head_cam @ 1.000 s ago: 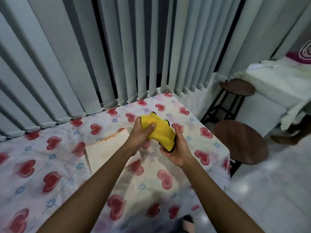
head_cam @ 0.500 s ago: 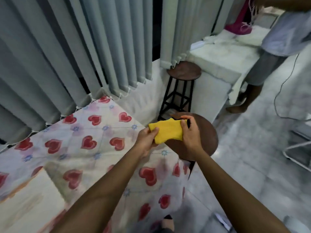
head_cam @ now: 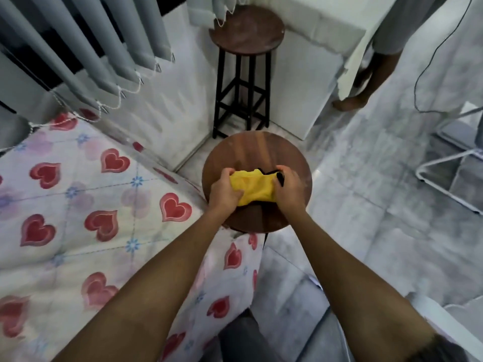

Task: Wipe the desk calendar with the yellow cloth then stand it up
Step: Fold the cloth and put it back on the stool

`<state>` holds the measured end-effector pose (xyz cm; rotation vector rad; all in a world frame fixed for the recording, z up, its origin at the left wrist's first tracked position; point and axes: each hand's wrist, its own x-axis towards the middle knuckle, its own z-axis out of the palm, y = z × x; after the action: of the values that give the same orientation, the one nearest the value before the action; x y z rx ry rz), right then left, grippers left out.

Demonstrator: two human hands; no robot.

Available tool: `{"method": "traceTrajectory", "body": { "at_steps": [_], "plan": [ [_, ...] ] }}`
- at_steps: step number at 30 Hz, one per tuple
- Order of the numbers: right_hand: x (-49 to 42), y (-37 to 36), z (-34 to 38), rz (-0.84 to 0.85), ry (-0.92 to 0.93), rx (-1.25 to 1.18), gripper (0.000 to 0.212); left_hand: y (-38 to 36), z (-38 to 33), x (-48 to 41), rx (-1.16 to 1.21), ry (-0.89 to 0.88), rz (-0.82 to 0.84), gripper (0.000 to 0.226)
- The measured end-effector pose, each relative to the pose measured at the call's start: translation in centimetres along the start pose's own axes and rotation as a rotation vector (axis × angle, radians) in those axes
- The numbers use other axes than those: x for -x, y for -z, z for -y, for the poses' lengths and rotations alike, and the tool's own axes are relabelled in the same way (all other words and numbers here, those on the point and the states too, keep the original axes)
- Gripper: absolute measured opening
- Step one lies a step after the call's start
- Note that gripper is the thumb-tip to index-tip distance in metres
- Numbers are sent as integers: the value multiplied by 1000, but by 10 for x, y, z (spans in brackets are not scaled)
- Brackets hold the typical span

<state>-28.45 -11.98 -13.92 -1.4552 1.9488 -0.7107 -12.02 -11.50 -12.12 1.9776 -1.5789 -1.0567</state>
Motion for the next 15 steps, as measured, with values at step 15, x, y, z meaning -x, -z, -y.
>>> {"method": "traceTrajectory", "body": {
  "at_steps": [15],
  "plan": [
    [8, -1, 52, 290, 252, 784, 54, 35, 19, 17, -795, -185, 84, 59]
  ]
}}
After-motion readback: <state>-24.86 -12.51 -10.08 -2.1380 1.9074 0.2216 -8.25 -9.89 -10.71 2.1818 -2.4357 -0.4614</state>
